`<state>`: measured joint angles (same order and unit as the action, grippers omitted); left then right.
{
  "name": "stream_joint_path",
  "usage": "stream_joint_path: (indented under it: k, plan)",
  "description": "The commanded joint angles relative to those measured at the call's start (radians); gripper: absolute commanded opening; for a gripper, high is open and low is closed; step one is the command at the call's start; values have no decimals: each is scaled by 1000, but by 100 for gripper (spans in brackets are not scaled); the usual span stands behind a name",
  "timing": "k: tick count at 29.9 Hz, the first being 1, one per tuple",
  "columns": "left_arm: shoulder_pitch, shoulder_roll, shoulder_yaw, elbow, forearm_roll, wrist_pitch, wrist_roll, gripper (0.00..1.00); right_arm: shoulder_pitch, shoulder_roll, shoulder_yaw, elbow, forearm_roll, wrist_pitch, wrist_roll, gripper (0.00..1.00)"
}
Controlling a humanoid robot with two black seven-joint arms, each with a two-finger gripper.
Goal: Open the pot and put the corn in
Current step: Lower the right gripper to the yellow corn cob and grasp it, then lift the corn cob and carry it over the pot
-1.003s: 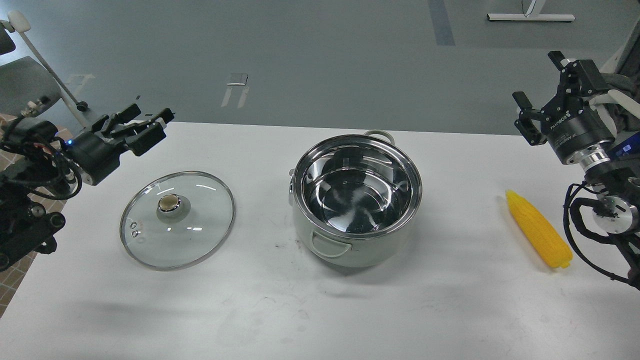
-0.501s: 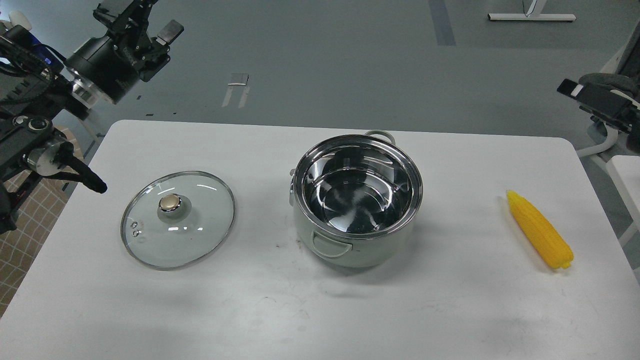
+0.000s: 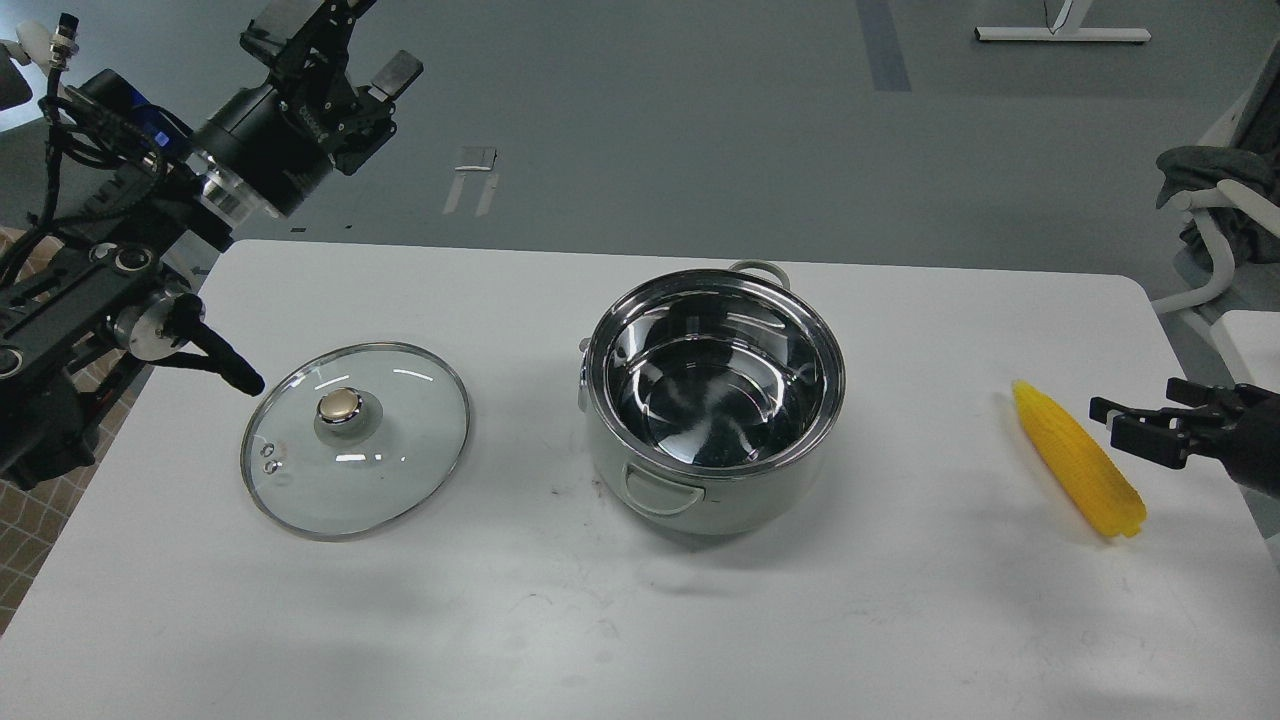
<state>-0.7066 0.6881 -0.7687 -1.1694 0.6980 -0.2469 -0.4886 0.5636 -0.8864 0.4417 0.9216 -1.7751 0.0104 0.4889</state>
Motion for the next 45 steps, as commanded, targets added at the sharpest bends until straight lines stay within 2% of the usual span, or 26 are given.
stream_joint_path:
  k: [1,7,10,13,14,15,17,18,19,21,27,33,35,39,43,45]
  plan:
    - [1,-9,0,-4,2,0,0,98,-30,46,-1,-41,-27,-24,0,100]
    - [1,-12,0,-13,2,0,0,98,-36,93,-1,-84,-63,-29,0,100]
    - [3,-12,0,-18,2,0,0,98,-36,124,-3,-107,-76,-30,0,87]
    - [3,-10,0,-19,2,0,0,98,-37,135,-4,-113,-78,-30,0,65]
    - [3,-10,-1,-19,2,0,0,98,-42,136,-8,-115,-78,-30,0,46]
    - [3,-10,-3,-21,2,0,0,98,-44,136,-12,-116,-84,-30,0,32]
    - [3,-12,-14,-30,2,0,0,98,-45,135,-15,-118,-96,-30,0,20]
    - [6,-12,-17,-35,2,0,0,98,-47,133,-15,-118,-96,-32,0,9]
    - [6,-12,-17,-35,2,0,0,98,-47,133,-15,-118,-96,-32,0,9]
    - [6,-12,-18,-36,2,0,0,98,-53,132,-15,-115,-96,-32,0,0]
    - [7,-12,-20,-46,2,0,0,98,-28,87,-5,-47,-84,-56,0,0]
    - [7,-13,-26,-49,2,1,0,98,176,-54,-9,111,-4,-17,0,0]
    - [7,-16,-29,-49,2,1,2,98,284,-85,-20,161,14,29,0,0]
    - [7,-15,-29,-47,2,1,4,98,416,-79,-72,194,19,78,0,0]
    - [7,-13,-29,-49,2,1,8,98,680,35,-297,192,43,89,0,0]
    - [7,-13,-29,-49,2,1,8,98,754,84,-377,192,75,91,0,0]
